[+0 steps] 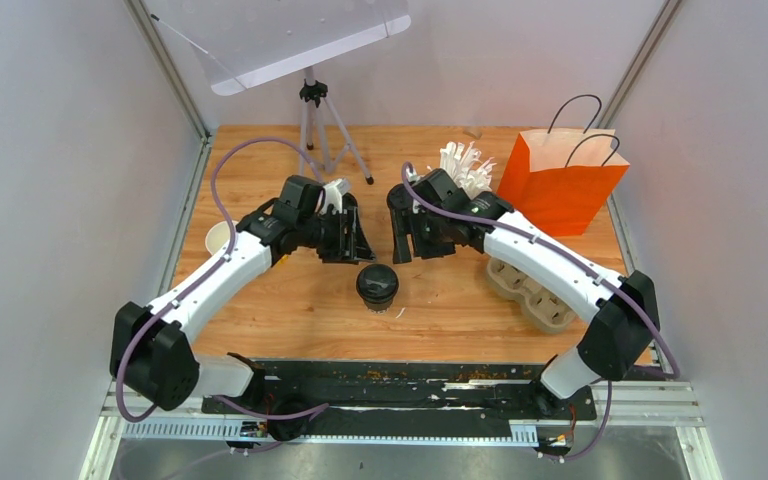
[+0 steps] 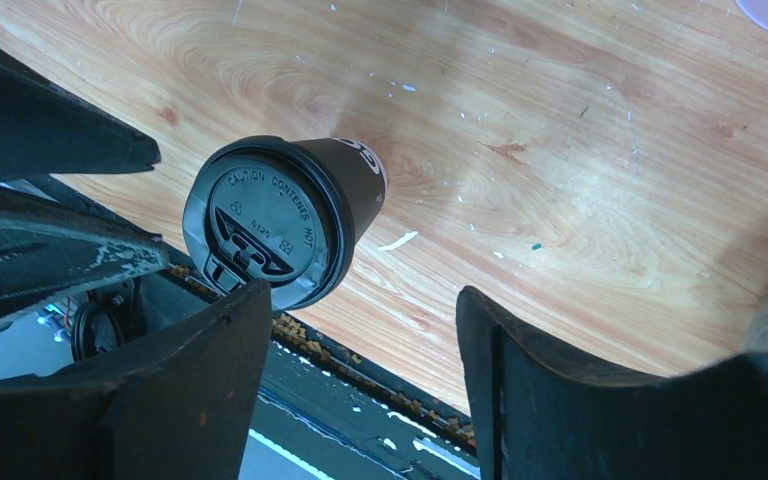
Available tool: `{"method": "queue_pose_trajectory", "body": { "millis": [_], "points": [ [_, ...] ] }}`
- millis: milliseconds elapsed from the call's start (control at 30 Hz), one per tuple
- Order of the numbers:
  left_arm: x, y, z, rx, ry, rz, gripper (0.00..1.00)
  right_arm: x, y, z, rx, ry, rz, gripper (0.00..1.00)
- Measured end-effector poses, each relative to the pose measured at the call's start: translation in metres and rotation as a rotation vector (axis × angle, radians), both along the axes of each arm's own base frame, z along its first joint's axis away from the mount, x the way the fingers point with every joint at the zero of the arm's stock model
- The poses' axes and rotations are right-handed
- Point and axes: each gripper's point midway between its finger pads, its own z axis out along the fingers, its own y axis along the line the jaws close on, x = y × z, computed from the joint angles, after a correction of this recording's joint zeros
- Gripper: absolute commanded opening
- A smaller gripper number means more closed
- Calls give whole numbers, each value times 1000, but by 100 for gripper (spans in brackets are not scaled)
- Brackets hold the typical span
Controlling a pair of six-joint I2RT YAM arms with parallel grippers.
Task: Pack the takeout coffee
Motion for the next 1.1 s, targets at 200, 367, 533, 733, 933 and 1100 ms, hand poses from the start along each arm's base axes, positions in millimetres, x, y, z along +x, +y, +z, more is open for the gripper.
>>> {"method": "queue_pose_trajectory", "body": {
  "millis": [200,367,533,733,933,1100],
  "points": [
    [4,14,30,71,-63,33,100,0,-3,23,10,-56,42,100],
    [-1,35,71,92,-192,91,100,-4,4,49,61,-116,114,100],
    [-15,65,95,128,-289,189,100,-11,15,48,62,-111,152,98],
    [-29,106,116,173,-412,344,100,-15,49,34,20,-96,219,100],
    [-42,140,130,179,-521,472,100,-31,69,12,-69,-68,296,100],
    [-44,151,141,172,-572,527,100,-34,68,-12,-137,-29,316,98]
  ]
}}
